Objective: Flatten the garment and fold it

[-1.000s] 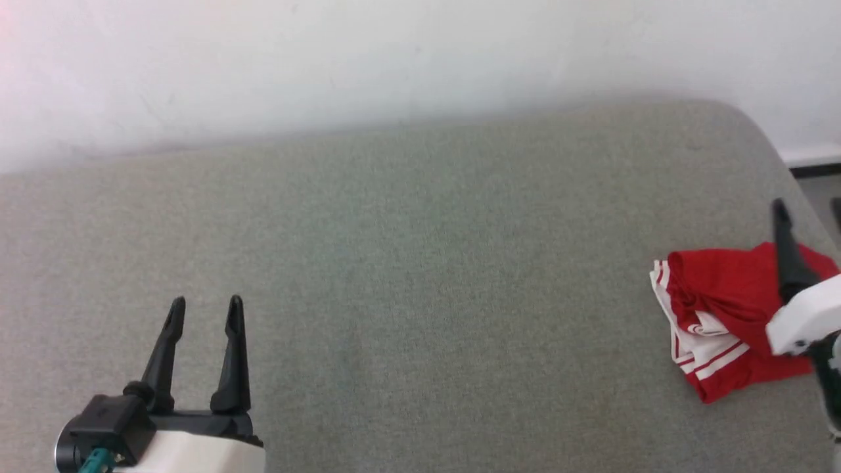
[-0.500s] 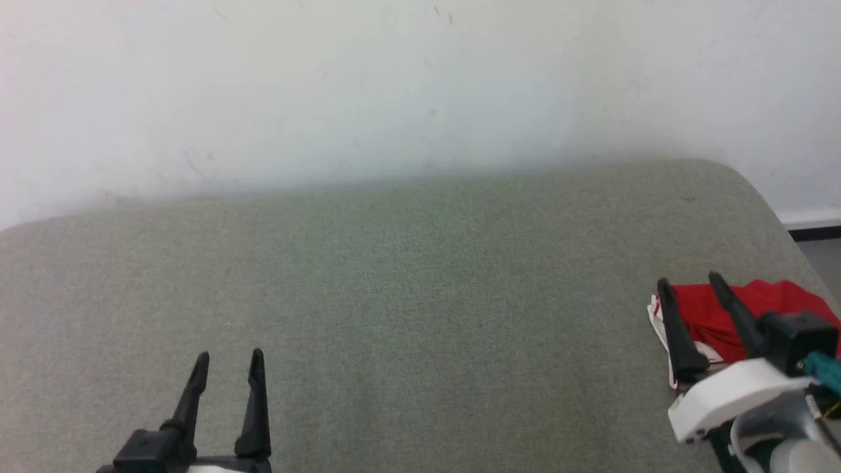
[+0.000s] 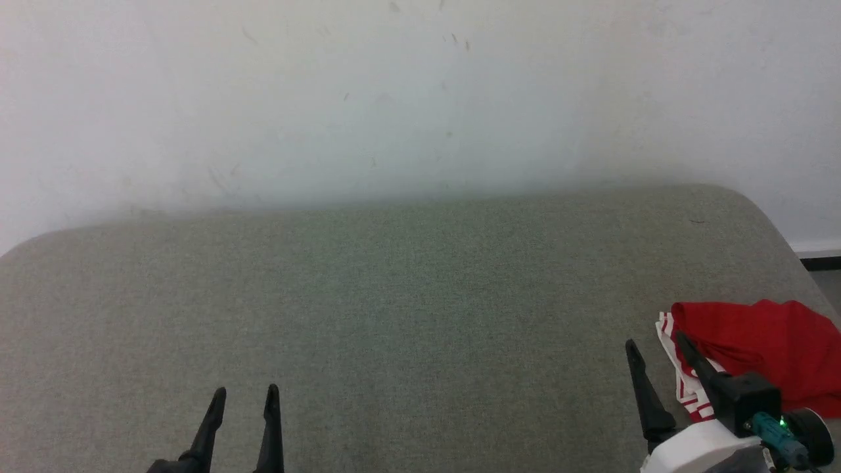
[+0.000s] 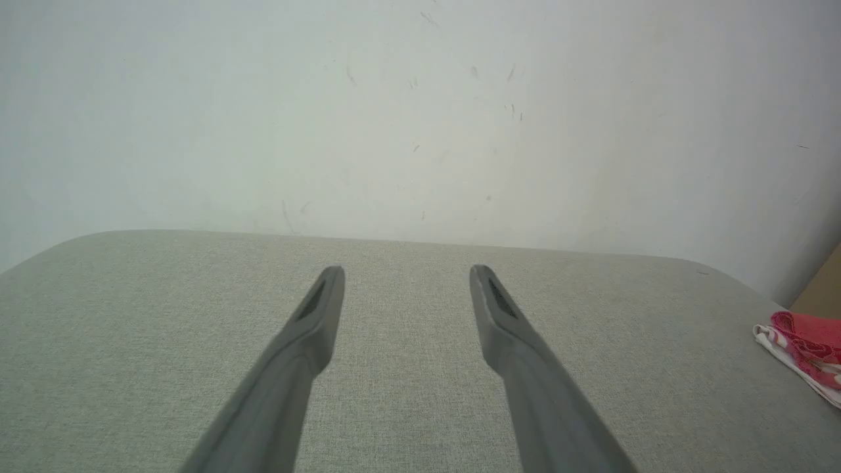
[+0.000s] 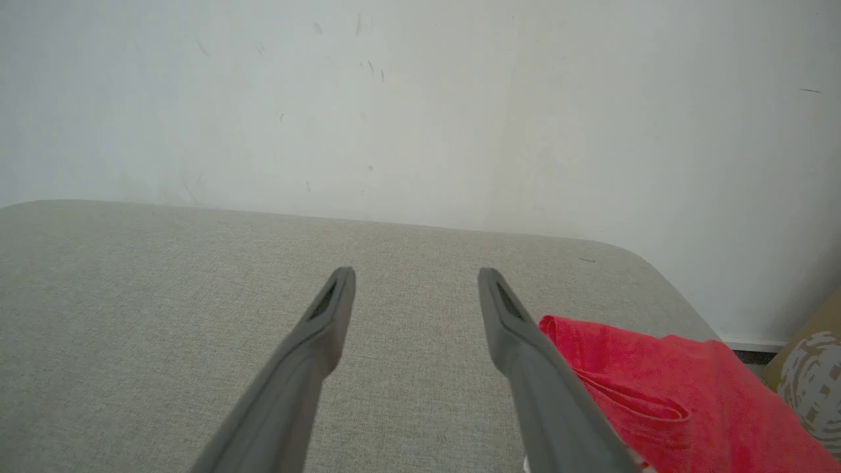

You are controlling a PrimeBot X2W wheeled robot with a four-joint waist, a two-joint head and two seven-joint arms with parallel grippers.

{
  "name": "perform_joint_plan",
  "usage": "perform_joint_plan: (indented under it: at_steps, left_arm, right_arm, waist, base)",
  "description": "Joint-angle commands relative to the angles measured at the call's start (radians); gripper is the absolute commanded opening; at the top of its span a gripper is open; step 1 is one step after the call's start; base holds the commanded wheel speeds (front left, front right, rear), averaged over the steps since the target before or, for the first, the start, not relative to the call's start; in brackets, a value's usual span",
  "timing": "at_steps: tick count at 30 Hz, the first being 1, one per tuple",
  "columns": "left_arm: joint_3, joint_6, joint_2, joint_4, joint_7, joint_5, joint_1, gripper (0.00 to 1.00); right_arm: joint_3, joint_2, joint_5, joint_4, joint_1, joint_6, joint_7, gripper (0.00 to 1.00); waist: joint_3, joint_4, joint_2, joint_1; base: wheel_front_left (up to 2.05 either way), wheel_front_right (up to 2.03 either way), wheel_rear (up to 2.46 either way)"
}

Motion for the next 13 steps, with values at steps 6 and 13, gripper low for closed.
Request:
perform_joint_plan:
  at_steps: [6,13]
  left_arm:
    - [-0.006,-0.017,-0.004,0.009,-0.007,0.019,-0.007,1.00]
    - [-0.003,-0.031,-0.003,0.013,-0.008,0.025,-0.017,1.00]
  right_arm:
    - [-0.007,0.005,0.009,0.022,0.016,-0.001,-0.032,1.00]
    - [-0.011,0.005,0.017,0.033,0.013,-0.001,-0.034,1.00]
  waist:
    - [0.005,0.002,0.0000,0.0000]
    - [0.009,-0.003,0.0000,0.0000]
  base:
    - [0.00,0.00,0.00]
    - [0.00,0.00,0.00]
